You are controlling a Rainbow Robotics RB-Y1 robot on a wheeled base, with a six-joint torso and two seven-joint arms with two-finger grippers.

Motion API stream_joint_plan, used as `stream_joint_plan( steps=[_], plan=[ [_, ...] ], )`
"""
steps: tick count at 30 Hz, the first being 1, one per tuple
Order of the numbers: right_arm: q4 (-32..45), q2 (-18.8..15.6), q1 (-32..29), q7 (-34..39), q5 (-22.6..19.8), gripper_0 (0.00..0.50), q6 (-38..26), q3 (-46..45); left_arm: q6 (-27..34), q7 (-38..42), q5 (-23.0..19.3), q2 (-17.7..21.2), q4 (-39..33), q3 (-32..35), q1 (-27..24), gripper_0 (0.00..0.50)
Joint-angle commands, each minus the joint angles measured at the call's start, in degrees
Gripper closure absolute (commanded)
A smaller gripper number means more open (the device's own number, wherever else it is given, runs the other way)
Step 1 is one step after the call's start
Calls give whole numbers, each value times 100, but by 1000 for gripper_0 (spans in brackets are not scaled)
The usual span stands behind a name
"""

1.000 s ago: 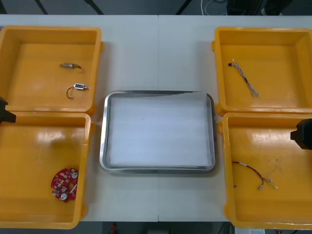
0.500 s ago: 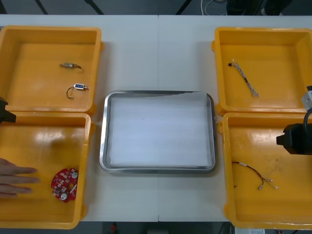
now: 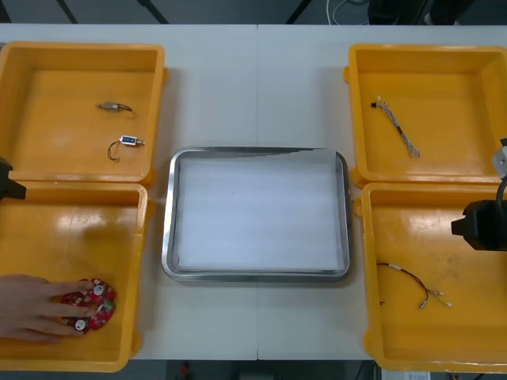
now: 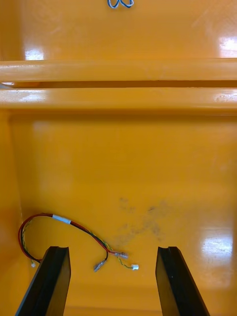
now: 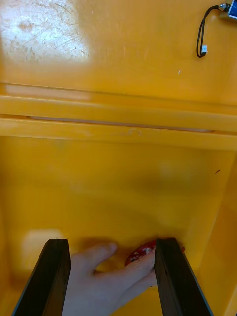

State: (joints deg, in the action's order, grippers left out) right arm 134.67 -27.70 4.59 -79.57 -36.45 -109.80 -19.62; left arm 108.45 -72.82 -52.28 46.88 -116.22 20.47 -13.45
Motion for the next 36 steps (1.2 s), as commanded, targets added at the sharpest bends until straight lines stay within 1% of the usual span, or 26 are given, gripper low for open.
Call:
stream_joint_plan(
  steps=[1,3,6,9,12,18,36],
  plan=[
    [200,-165,-2,100,138,0,-20,-148,53,-109,52,163,-24,159,79,0],
    [200,-183,16,56,296,0,-20,-148,53,-109,52,163,-24,159,79,0],
    [200,-192,16,12,349,0,-20,-148,53,-109,52,163,-24,159,79,0],
    [200,-192,24,-32,534,0,-20,-139,53,-109,52,163,-24,159,79,0],
    [200,-192,16,-58,604,0,-20,-121,53,-109,52,163,-24,159,79,0],
    [200,-192,16,-67,657,0,-20,-121,53,-109,52,163,-24,159,79,0],
    [200,-183,16,-58,630,0,-20,-69,53,-109,52,163,-24,159,79,0]
  ],
)
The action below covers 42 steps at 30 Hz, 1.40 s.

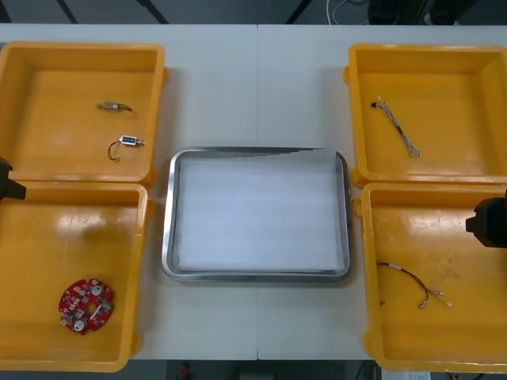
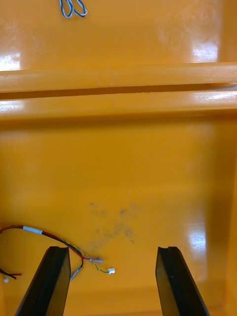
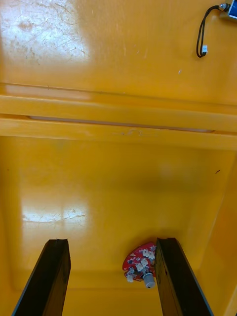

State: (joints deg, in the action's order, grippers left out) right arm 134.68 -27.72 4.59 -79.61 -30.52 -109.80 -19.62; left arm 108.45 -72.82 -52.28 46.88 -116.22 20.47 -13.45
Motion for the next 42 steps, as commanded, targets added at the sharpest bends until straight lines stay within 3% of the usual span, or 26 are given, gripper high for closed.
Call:
stream_joint_plan(
  steps=[1,42],
  plan=[
    [199,-181,15,-54,38,0,-20,-69,53,-109,51,163,-24,159,79,0],
    [199,-181,15,-54,38,0,-20,-69,53,-109,51,163,-24,159,79,0]
  ],
)
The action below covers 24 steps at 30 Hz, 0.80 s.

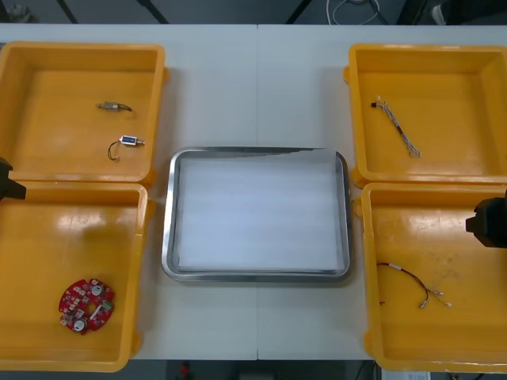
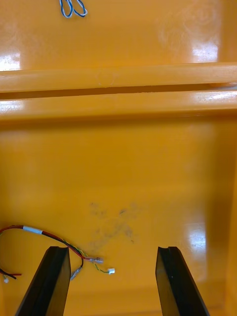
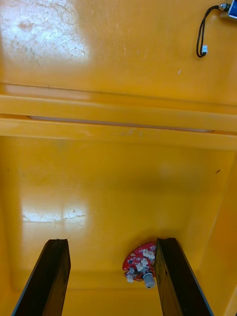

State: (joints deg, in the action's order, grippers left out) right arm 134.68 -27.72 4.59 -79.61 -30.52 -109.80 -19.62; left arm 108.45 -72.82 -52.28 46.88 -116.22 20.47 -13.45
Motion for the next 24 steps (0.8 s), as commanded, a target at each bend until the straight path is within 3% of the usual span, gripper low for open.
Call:
stream_joint_plan(
  steps=[1,24],
  plan=[
    [199,-181,15,-54,38,0,-20,-69,53,-109,51,163,-24,159,79,0],
    [199,-181,15,-54,38,0,-20,-69,53,-109,51,163,-24,159,79,0]
  ],
)
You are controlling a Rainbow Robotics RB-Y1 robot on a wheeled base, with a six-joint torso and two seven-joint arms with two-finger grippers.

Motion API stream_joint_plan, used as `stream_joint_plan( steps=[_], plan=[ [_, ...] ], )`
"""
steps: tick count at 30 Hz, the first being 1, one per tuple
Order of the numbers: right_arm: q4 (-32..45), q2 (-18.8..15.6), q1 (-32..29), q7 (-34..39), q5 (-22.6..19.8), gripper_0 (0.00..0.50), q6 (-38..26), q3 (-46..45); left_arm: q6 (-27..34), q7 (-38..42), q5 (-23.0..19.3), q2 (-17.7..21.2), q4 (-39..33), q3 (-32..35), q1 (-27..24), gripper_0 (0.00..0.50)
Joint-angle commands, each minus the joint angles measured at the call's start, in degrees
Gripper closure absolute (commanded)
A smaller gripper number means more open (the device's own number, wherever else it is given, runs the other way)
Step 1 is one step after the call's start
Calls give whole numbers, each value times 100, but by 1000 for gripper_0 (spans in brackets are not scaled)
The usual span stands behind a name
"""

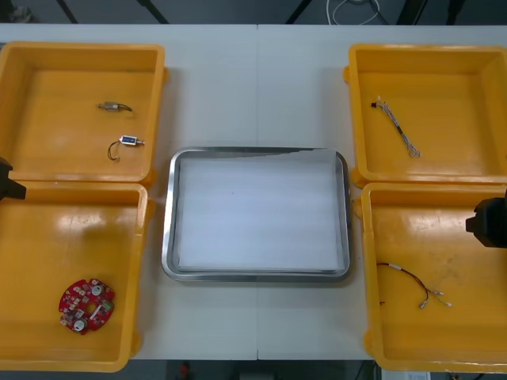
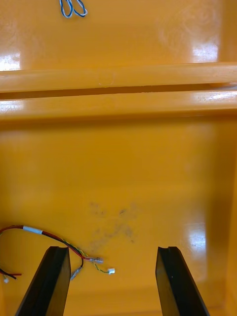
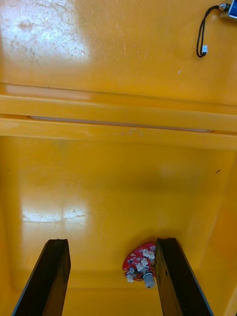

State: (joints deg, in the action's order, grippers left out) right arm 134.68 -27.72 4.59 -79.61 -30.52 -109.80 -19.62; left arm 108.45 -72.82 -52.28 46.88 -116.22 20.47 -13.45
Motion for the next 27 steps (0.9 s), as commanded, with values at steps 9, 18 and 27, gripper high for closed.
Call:
stream_joint_plan(
  steps=[9,18,27],
  plan=[
    [199,-181,15,-54,38,0,-20,-69,53,-109,51,163,-24,159,79,0],
    [199,-181,15,-54,38,0,-20,-69,53,-109,51,163,-24,159,79,0],
    [199,-181,15,-54,38,0,-20,-69,53,-109,51,163,-24,159,79,0]
  ],
)
